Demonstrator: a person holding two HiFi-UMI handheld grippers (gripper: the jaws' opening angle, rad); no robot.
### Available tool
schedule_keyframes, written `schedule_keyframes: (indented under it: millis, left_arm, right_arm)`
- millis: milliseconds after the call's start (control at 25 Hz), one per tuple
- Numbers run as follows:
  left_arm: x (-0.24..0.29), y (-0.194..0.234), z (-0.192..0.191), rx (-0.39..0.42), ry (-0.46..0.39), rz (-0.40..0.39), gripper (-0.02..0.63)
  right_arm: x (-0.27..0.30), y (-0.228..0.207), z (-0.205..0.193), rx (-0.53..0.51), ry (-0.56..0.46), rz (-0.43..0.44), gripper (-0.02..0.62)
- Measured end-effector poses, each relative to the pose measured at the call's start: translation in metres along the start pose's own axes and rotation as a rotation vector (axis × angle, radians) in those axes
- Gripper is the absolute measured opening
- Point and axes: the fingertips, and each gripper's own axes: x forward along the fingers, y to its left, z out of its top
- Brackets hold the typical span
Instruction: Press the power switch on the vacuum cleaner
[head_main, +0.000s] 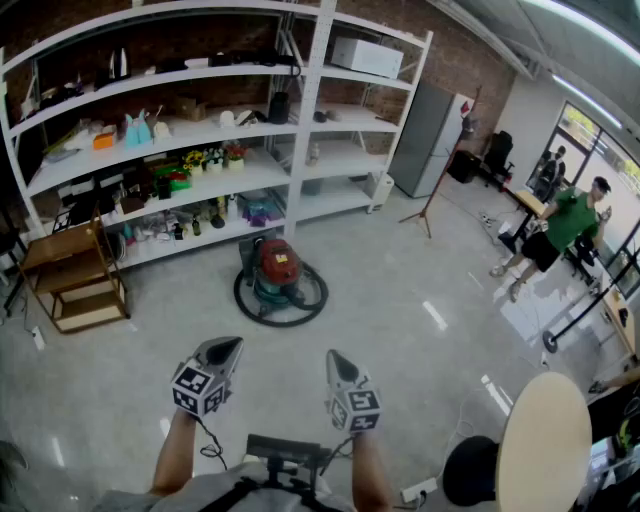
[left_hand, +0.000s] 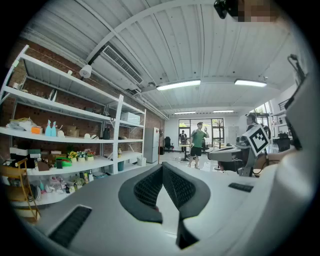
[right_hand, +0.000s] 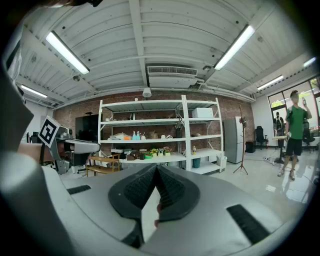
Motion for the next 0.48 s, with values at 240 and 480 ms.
schedule_keyframes:
  millis: [240,480]
  left_arm:
    - [-0.003,0.012,-0.008,-0.002,-0.016,0.010,0.006]
    - [-0.009,0.016,-0.004,0.006,-0.021,0.010,0.006]
  right_arm:
    - [-0.003,0.008,-0.001,0.029,-0.009,0.012,0.012]
    - [-0.004,0.015,0.000,0.034,-0.009,0.013,0.012]
